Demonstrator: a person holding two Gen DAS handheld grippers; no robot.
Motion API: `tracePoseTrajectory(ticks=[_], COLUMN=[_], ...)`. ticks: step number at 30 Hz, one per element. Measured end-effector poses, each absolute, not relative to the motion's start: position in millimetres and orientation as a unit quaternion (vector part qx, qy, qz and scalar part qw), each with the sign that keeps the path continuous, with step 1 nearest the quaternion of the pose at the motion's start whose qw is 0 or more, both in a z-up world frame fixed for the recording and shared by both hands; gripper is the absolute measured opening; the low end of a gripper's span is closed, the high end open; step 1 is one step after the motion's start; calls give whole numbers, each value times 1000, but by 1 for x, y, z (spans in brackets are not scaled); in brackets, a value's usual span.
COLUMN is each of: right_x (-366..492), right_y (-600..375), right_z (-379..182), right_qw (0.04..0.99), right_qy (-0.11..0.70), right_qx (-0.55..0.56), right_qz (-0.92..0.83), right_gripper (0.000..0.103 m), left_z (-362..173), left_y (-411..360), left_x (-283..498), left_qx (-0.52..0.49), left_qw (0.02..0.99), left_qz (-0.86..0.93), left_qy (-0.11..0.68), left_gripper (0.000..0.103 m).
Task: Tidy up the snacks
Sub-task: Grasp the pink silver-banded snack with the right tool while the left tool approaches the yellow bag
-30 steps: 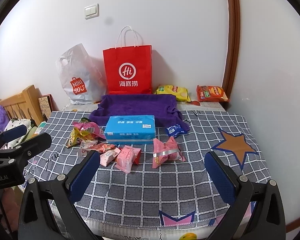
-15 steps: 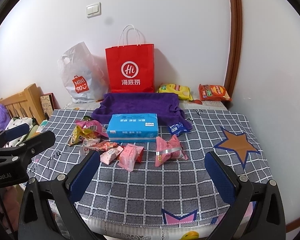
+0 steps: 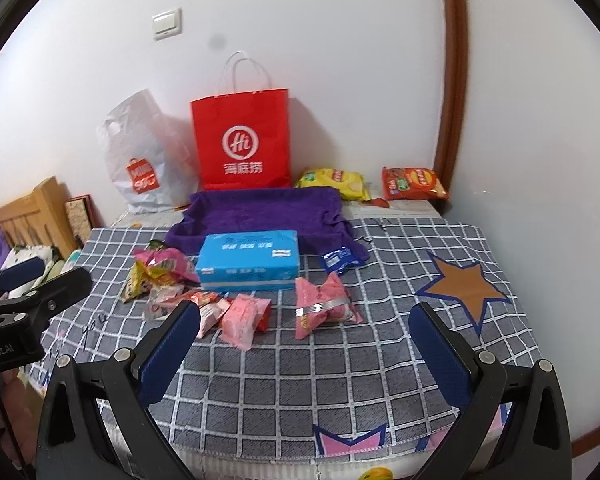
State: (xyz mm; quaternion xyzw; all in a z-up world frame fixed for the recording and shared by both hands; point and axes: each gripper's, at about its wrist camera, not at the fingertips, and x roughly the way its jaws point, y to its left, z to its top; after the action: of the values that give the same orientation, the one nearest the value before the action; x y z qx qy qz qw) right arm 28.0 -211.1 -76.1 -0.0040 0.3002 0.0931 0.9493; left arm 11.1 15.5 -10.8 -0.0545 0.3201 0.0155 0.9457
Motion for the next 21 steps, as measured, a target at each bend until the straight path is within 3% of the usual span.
tracePoseTrajectory(ticks=[9,21], right_x=[60,122], right_y=[-220,-257], right_z=[-84,-138], right_qw=[949,933], right_qy=[301,346], right_qx=[4,35], right_qz=[91,90], right_gripper=[102,101], left_z=[-26,-73], left_y=[37,55], left_x=[41,97], left_qx=[-68,-82], left_qw=[939,923], left_qz=[22,33], left_qy=[335,375], left_gripper=[102,101])
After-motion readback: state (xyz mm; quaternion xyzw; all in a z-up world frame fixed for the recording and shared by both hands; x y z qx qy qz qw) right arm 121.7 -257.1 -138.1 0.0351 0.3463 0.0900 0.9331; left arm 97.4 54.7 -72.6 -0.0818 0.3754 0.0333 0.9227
